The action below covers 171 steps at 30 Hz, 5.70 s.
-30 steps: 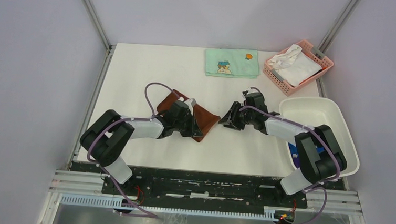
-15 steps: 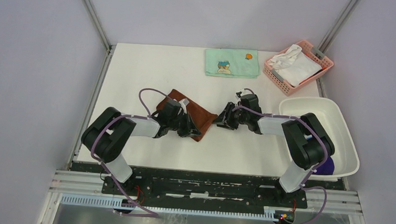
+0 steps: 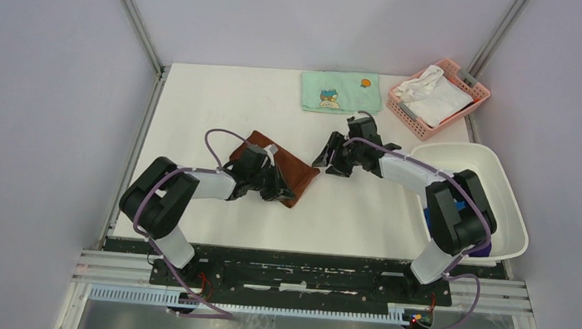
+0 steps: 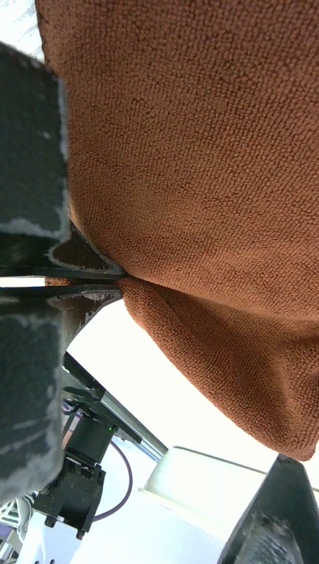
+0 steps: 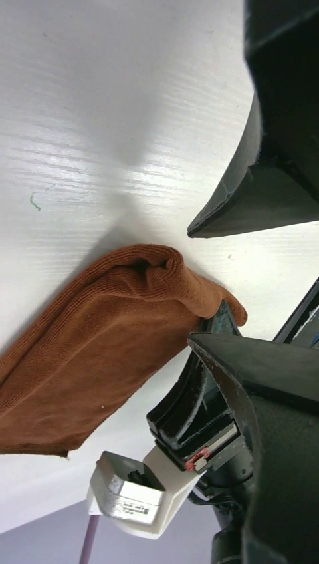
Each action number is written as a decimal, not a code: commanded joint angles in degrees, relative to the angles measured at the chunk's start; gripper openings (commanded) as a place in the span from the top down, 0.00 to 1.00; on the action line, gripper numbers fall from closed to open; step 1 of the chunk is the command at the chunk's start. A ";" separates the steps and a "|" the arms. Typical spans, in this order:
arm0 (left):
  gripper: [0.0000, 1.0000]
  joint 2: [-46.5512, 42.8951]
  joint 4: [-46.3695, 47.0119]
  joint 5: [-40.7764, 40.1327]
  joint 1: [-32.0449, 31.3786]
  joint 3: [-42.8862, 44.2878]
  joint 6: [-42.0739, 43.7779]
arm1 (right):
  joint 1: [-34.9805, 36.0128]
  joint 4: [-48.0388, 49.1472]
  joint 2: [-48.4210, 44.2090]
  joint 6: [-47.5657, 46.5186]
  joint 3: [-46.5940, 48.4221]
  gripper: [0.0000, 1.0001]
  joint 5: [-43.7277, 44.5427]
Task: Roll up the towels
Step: Roll the towel at the center of the board.
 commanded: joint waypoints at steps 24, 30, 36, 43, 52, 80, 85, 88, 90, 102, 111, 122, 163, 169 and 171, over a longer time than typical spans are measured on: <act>0.97 -2.91 -1.40 0.94 -3.51 2.36 -1.09 | 4.23 -31.34 9.20 -6.12 19.15 0.76 18.33; 0.97 -4.87 -0.10 3.06 -4.26 1.28 -2.78 | 4.15 -39.94 10.39 -10.55 25.84 0.74 20.79; 0.97 -4.33 -0.34 1.64 -2.54 1.08 -4.03 | 4.21 -35.16 11.07 -11.54 27.09 0.50 15.63; 0.97 -2.68 4.29 1.14 -0.84 -1.76 -7.94 | -0.15 -17.36 -0.75 -9.15 12.20 0.45 3.96; 0.97 -1.22 3.91 0.68 -0.22 -2.63 -7.42 | -2.27 -0.92 -7.97 -6.27 -3.30 0.55 -4.41; 0.97 -1.75 -4.82 -3.46 -0.24 1.67 -2.31 | -1.38 28.88 5.78 7.41 -11.45 0.42 -15.27; 0.97 -1.86 -5.16 -3.63 -0.29 1.77 -2.23 | -1.39 31.08 6.43 8.23 -12.18 0.41 -14.56; 0.97 -2.00 -5.15 -3.68 -0.32 1.79 -2.31 | -1.39 31.32 6.89 8.11 -12.71 0.41 -13.02; 0.97 -2.00 -5.22 -3.69 -0.31 1.77 -2.23 | -1.34 31.62 7.81 8.30 -12.74 0.42 -12.47; 0.93 -2.92 -8.83 -6.21 -0.31 1.54 -0.14 | -1.02 14.90 9.81 4.47 -10.39 0.54 -3.62; 0.74 -9.29 -17.36 -14.16 -2.02 2.94 4.09 | 2.37 -6.70 6.80 0.50 -2.79 0.72 8.56; 0.43 -18.80 -25.31 -51.28 -25.43 10.48 16.29 | 3.95 -15.31 8.48 2.95 4.18 0.77 8.13; 0.56 21.79 -29.86 -74.50 -42.48 24.86 42.03 | -0.20 -15.38 5.49 2.67 5.53 0.76 0.15; 0.79 21.46 -31.27 -71.15 -41.91 25.06 40.61 | -0.83 -14.17 4.72 1.91 5.72 0.73 -1.85; 0.85 20.13 -31.28 -67.69 -41.44 25.25 39.75 | -1.30 -13.54 3.52 0.99 5.61 0.71 -1.88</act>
